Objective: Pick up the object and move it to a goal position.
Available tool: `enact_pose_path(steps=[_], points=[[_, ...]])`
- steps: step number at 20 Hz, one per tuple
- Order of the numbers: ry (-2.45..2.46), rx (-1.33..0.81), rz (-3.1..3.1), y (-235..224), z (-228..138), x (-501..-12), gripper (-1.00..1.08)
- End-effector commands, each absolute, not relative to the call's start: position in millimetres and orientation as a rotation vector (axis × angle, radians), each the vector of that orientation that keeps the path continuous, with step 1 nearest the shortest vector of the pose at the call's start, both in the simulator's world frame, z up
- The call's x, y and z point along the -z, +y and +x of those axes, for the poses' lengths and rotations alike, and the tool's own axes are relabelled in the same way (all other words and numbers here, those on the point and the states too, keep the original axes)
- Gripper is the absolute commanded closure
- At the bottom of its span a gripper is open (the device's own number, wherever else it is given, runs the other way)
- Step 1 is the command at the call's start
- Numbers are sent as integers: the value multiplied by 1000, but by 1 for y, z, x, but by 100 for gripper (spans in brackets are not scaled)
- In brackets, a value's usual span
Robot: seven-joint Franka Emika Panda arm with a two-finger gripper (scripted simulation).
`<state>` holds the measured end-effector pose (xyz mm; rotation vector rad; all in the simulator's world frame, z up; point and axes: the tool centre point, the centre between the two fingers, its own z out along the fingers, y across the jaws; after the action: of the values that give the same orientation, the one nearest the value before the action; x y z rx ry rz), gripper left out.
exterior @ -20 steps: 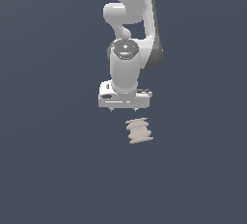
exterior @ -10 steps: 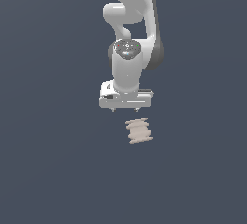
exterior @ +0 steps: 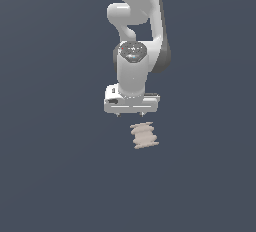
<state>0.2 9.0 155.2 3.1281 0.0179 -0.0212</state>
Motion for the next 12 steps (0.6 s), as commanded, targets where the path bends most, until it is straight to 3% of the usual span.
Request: enact_pose_path(steps=[1,12], points=[[-14,29,3130,10,2,-154,-100],[-320,102,3126,18,24,-144,-100]])
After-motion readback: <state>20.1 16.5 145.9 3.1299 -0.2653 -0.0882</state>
